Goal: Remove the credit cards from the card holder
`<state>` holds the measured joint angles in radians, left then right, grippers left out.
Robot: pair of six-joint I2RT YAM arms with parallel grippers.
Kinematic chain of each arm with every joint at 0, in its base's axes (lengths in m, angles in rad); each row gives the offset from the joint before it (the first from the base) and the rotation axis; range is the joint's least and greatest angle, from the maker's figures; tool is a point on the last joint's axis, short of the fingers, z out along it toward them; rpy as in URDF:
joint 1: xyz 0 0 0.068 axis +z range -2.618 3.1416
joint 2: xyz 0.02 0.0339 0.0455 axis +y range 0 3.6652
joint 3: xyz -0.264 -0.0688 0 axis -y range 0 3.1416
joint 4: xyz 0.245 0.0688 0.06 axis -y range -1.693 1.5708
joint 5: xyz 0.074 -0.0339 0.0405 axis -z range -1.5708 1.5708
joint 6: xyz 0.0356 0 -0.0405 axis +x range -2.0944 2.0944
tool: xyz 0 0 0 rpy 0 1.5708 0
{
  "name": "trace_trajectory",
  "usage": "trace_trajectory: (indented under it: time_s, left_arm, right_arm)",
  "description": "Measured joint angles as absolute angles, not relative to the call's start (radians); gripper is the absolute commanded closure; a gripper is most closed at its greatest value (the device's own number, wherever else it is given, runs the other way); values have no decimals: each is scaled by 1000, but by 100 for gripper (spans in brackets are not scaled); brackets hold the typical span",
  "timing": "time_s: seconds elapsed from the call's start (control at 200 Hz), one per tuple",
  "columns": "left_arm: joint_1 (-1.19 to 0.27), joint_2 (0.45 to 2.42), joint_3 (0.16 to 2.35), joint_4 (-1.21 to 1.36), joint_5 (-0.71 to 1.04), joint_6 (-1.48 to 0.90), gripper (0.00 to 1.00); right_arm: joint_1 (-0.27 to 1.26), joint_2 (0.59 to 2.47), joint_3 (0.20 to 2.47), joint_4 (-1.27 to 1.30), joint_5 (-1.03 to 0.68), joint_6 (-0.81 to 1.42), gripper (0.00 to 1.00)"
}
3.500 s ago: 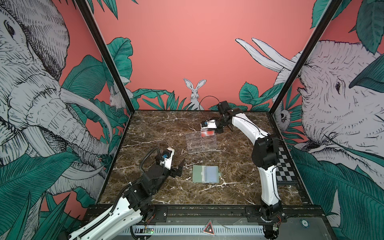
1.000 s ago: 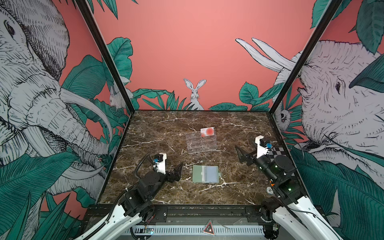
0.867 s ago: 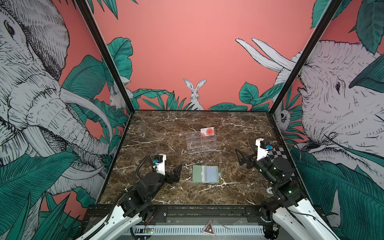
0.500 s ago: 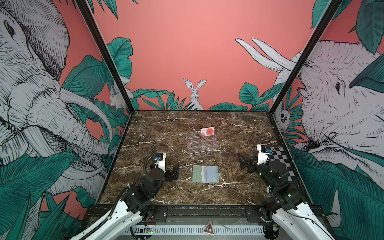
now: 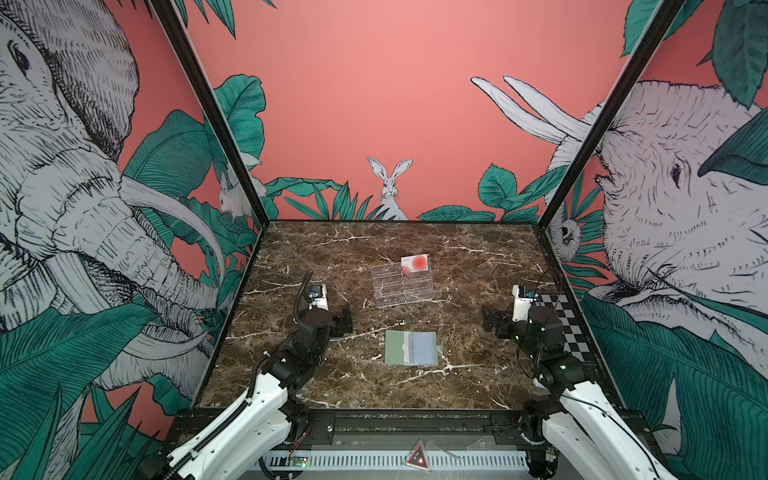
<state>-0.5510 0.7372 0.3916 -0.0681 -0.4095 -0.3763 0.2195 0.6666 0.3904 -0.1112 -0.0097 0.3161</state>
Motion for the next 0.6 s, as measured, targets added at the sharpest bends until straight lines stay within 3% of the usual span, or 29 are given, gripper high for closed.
trace_trajectory:
  time_s: [0.38,0.6]
  left_arm:
    - [-426,597,274,169,-616,-162,1]
    - [-288,709,204,350,-617,-60,1]
  right_arm:
    - [62,931,381,125,-17,248,2]
    - [36,928,363,227,-1,170,2]
